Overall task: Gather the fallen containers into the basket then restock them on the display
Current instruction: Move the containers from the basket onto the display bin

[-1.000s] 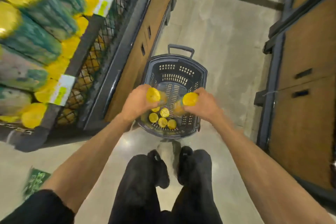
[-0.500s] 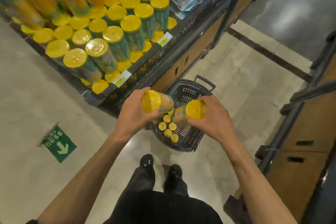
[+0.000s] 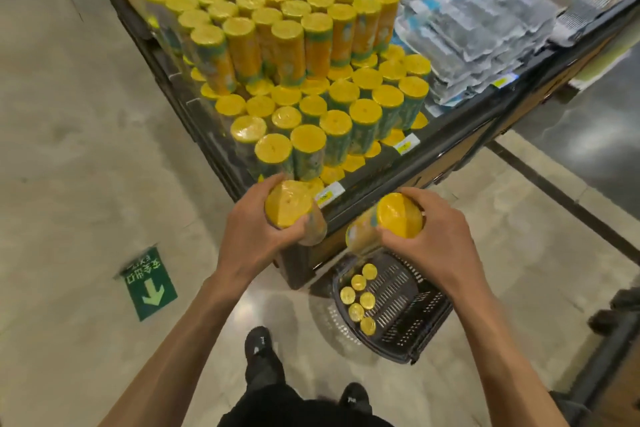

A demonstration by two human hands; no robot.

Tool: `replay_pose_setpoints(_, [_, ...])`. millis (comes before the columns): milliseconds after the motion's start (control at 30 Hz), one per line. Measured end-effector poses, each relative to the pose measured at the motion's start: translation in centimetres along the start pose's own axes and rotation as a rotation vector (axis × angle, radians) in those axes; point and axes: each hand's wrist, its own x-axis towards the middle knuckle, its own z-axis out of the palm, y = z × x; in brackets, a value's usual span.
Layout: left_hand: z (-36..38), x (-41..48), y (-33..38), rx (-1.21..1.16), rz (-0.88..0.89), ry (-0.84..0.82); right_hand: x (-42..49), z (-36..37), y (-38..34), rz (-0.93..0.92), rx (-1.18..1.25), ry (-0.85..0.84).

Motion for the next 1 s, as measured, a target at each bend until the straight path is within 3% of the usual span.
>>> replay_pose_setpoints(300, [-9.5, 6.1, -5.8, -0.035, 0.088, 0.112, 5.5, 5.8, -10.4, -0.042, 0.037, 0.098])
replay_pose_setpoints(633, [-13.7, 13.1, -9.2, 0.068, 0.159, -0.001, 13.2, 7.4, -15.5, -0.113, -0.080, 0.052])
replay_pose_setpoints(1000, [-12.7, 22.2, -9.0, 0.218, 0.116, -0.101, 25.2, 6.3, -17.1, -0.317, -0.242, -0.204])
